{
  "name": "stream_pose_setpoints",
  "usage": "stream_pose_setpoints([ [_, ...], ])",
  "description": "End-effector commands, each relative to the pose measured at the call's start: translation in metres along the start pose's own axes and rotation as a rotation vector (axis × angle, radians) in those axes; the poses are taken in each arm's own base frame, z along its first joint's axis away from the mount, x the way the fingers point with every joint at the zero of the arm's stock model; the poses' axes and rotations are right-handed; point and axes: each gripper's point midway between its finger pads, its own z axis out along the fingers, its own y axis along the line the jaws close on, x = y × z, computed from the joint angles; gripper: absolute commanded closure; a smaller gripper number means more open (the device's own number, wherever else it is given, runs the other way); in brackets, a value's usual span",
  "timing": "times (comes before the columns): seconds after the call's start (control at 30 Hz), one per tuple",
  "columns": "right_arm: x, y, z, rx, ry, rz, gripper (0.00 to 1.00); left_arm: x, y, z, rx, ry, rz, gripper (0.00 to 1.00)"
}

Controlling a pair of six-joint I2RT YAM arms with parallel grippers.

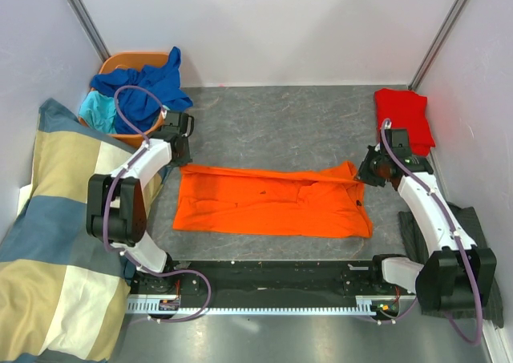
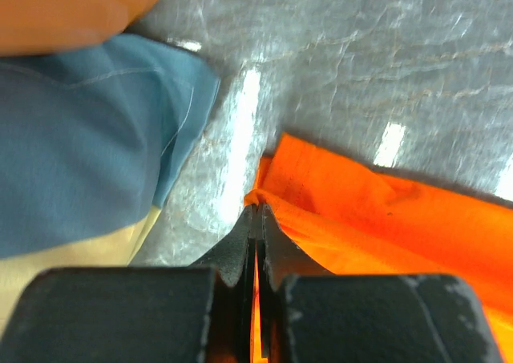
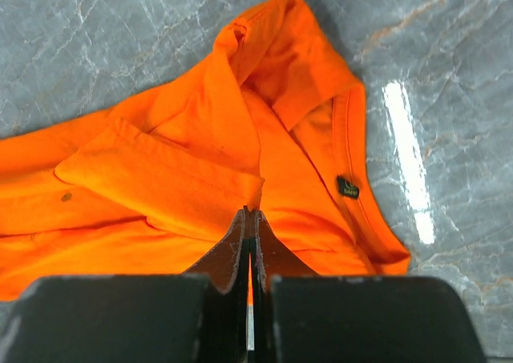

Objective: Fold and stack the t-shirts
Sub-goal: Fold the other side of the tshirt into a rectangle

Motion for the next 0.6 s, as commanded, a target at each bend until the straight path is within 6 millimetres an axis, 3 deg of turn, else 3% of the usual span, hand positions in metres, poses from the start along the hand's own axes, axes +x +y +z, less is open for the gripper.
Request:
stream_pose_setpoints([
  [0.0, 0.009, -0.003, -0.008, 0.004, 0.001, 0.020, 1.00, 0.008, 0.004, -0.014, 0.013, 0.000, 0.008, 0.98],
  [0.57, 0.035, -0.016, -0.021, 0.030, 0.046, 0.032, 1.00, 0.032, 0.008, -0.030, 0.039, 0.025, 0.013, 0.98],
])
